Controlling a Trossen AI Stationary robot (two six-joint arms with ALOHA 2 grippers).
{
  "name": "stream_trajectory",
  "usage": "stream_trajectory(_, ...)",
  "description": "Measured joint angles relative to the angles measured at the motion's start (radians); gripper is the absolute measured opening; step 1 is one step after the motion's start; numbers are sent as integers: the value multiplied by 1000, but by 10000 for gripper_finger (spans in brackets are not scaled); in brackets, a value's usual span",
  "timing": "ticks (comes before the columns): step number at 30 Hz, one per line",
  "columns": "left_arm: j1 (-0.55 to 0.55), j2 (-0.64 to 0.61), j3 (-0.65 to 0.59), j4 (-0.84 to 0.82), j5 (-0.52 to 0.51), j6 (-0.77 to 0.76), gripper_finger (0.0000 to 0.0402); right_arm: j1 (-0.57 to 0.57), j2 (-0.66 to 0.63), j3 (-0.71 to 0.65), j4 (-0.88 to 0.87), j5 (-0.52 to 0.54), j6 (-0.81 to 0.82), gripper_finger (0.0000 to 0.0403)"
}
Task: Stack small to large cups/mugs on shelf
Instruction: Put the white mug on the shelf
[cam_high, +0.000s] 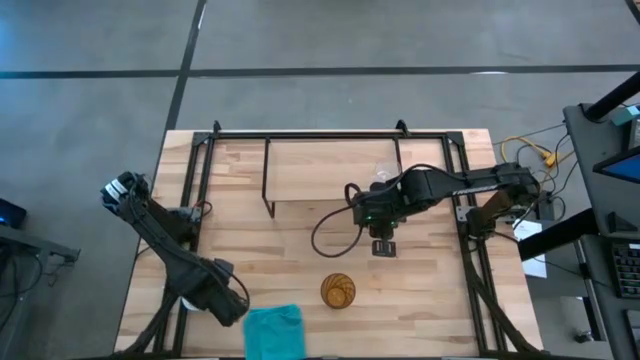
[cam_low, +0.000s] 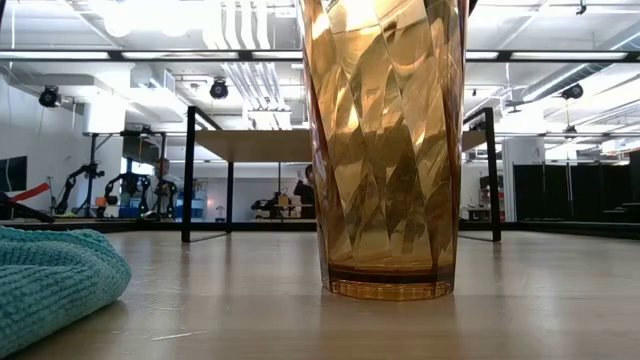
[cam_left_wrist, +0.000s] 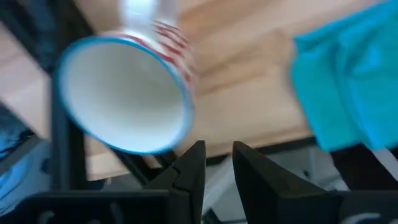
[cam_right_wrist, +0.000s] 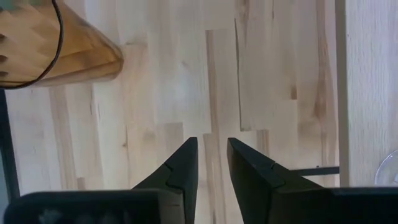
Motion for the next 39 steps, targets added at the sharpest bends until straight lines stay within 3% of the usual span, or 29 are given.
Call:
stream_trajectory(9, -1, -8, -38, -62, -57, 0, 67, 0, 0, 0, -1, 0, 1, 77)
stream_trajectory(19, -1, -9, -53, -45, -58, 3, 67, 0, -1, 1, 5, -1, 3, 80)
stream_trajectory(25, -1, -15, -108, 79, -53, 2, 67, 0, -2, 1, 21, -1, 3, 74)
stream_trajectory(39, -3, -13, -118, 13, -52, 7, 67, 0, -2, 1, 21, -4, 3, 81)
